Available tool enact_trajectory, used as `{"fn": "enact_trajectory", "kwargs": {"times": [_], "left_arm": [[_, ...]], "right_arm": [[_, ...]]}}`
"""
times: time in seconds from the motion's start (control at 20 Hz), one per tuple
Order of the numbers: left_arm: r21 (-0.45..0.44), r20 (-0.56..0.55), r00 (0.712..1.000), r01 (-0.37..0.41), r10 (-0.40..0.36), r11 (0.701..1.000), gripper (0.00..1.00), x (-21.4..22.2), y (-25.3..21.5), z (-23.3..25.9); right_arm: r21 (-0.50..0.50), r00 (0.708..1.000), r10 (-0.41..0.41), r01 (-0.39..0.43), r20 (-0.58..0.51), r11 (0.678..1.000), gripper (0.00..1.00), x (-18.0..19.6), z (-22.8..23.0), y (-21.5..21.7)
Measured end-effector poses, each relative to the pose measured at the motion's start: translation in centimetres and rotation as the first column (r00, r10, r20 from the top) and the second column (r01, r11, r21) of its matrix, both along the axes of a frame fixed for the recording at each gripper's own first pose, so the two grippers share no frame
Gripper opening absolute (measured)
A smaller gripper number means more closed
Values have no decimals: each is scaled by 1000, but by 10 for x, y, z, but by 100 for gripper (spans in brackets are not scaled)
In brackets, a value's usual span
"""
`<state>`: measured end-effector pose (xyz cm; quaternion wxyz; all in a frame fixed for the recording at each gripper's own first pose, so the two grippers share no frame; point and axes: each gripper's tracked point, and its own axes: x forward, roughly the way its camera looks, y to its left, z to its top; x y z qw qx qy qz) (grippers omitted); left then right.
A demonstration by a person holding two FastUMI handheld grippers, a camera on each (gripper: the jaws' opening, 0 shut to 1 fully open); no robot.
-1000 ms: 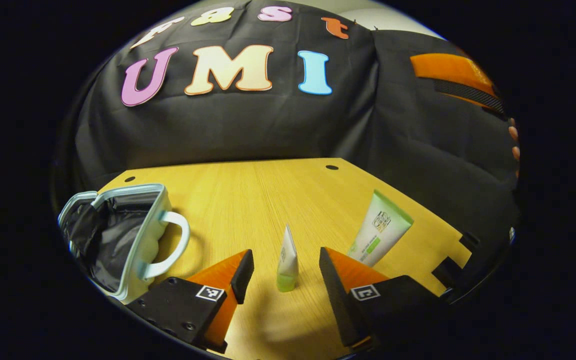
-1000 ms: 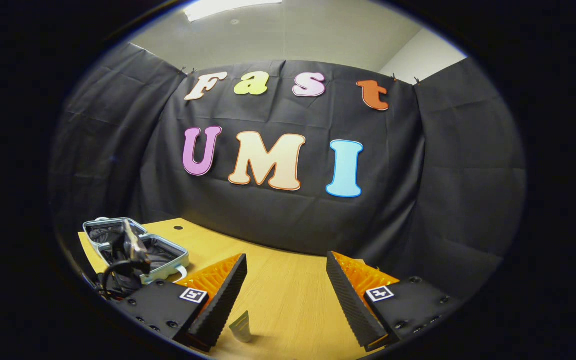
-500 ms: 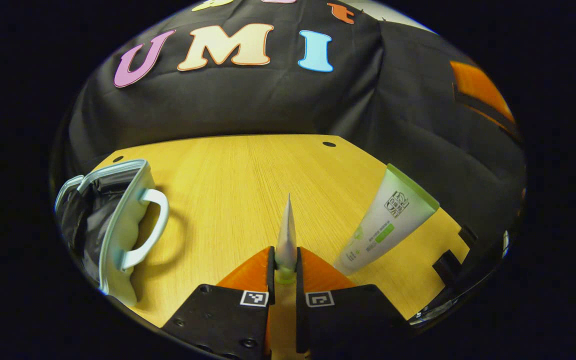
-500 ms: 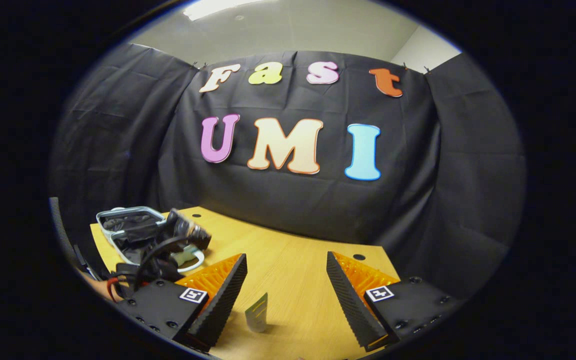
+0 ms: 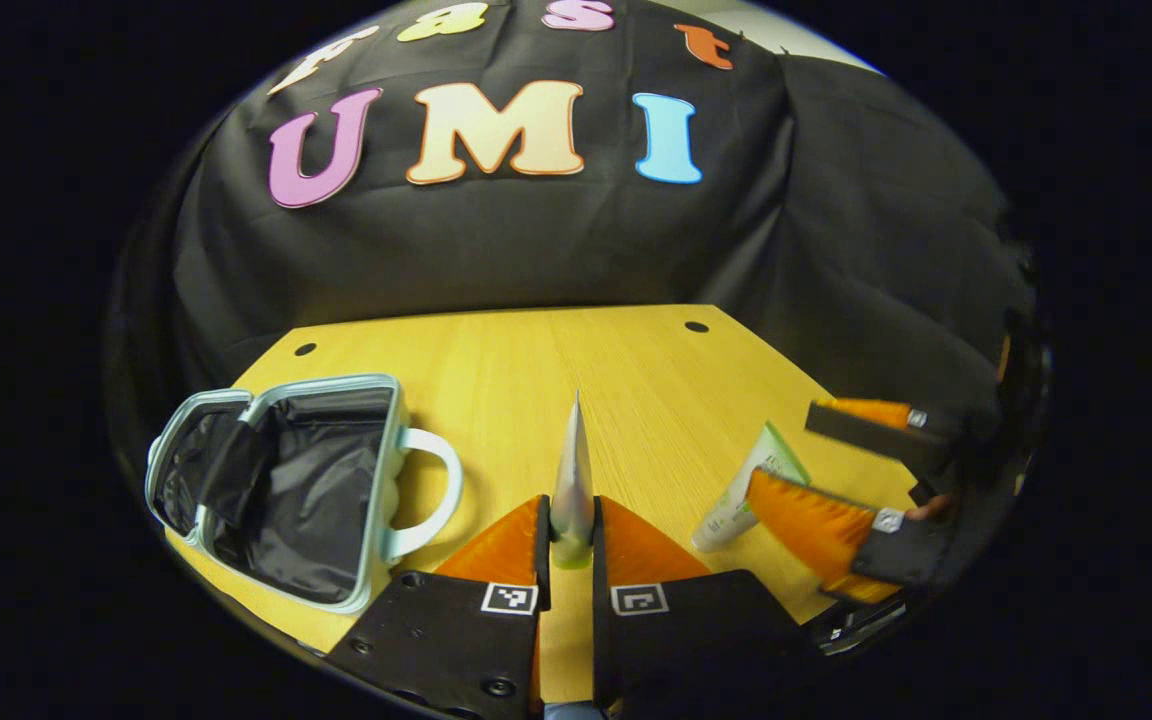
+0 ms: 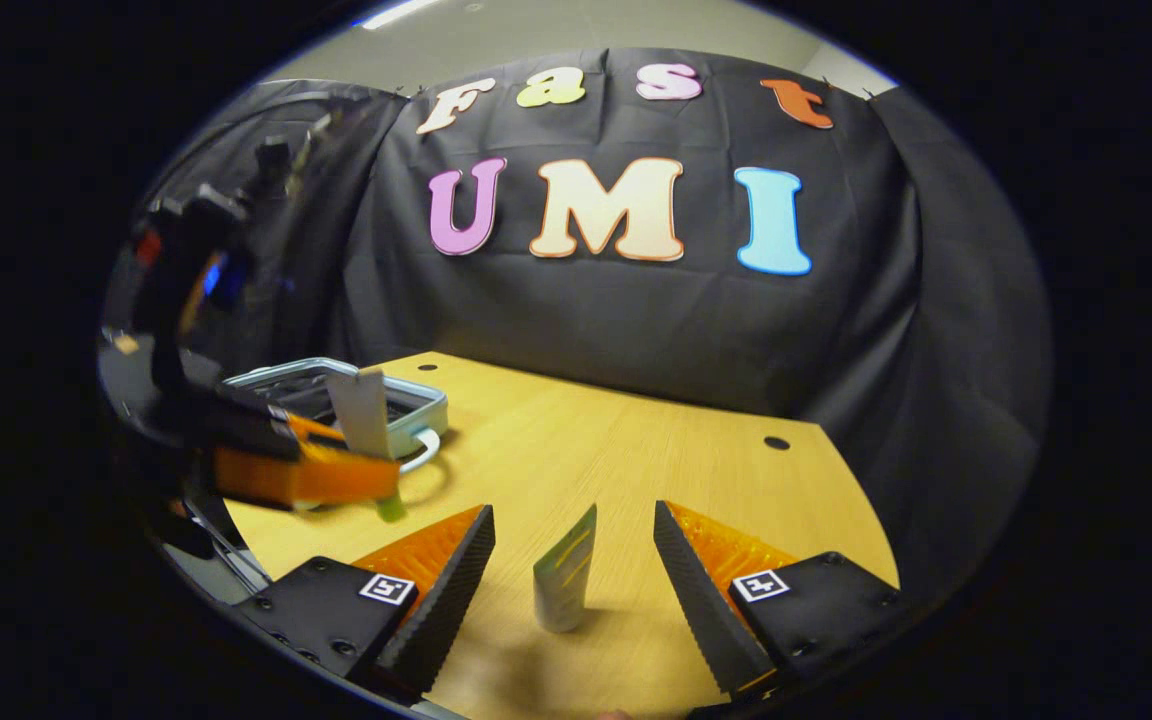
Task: First open the suitcase, pack the skin care products into it, and then close the suitcase.
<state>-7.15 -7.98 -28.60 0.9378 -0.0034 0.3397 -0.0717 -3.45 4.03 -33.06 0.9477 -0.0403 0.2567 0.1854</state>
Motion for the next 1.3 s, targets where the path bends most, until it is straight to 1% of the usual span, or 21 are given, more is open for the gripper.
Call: {"fn": "enact_trajectory", "kwargs": {"times": [0.1,0.2,0.25,0.35,0.4,0.45,0.5,0.55,0.6,0.65,0.75,0.8,0.85,1.0,1.15,1.3], "left_arm": [[7,12,999,-39,39,999,12,-3,13,17],[26,16,997,-69,69,997,12,-7,26,28],[35,17,996,-82,82,996,12,-9,33,32],[55,13,994,-113,112,992,12,-10,46,34],[59,2,991,-132,132,990,12,-13,50,33],[54,-2,989,-148,148,988,12,-15,54,34],[51,-8,986,-164,165,985,12,-16,58,35],[51,-9,985,-174,175,983,12,-17,61,35],[61,-14,982,-186,187,981,12,-18,67,34],[68,-31,980,-192,194,979,12,-21,74,29],[68,-45,978,-198,202,978,12,-19,85,25],[69,-57,977,-200,204,977,12,-18,90,22],[70,-66,976,-202,206,977,12,-17,98,21],[83,-86,976,-192,199,978,12,-8,124,15],[131,-153,968,-182,201,975,12,-5,163,1],[178,-210,952,-188,224,966,14,-3,203,-12]], "right_arm": [[-13,998,-3,3,-58,1000,99,-6,-27,-1],[-15,995,4,-6,-97,1000,99,-9,-44,3],[-20,994,7,-10,-108,1000,90,-9,-53,4],[-30,990,14,-18,-143,999,76,-12,-69,5],[-28,988,15,-19,-153,999,72,-12,-74,6],[-34,987,13,-19,-161,999,60,-13,-77,6],[-42,987,8,-15,-160,999,60,-11,-79,4],[-36,986,-4,-2,-166,999,46,-12,-73,3],[-45,985,-27,19,-173,999,42,-7,-80,2],[-52,982,-38,29,-185,998,32,-3,-80,-1],[-37,973,-50,43,-223,998,24,1,-79,-1],[-34,970,-58,52,-235,998,27,3,-77,-1],[-31,969,-60,54,-242,998,24,6,-71,0],[-36,971,-64,57,-232,998,24,14,-50,14],[-7,970,-68,68,-233,998,24,24,-24,44],[7,973,-73,76,-218,997,24,31,-4,79]]}}
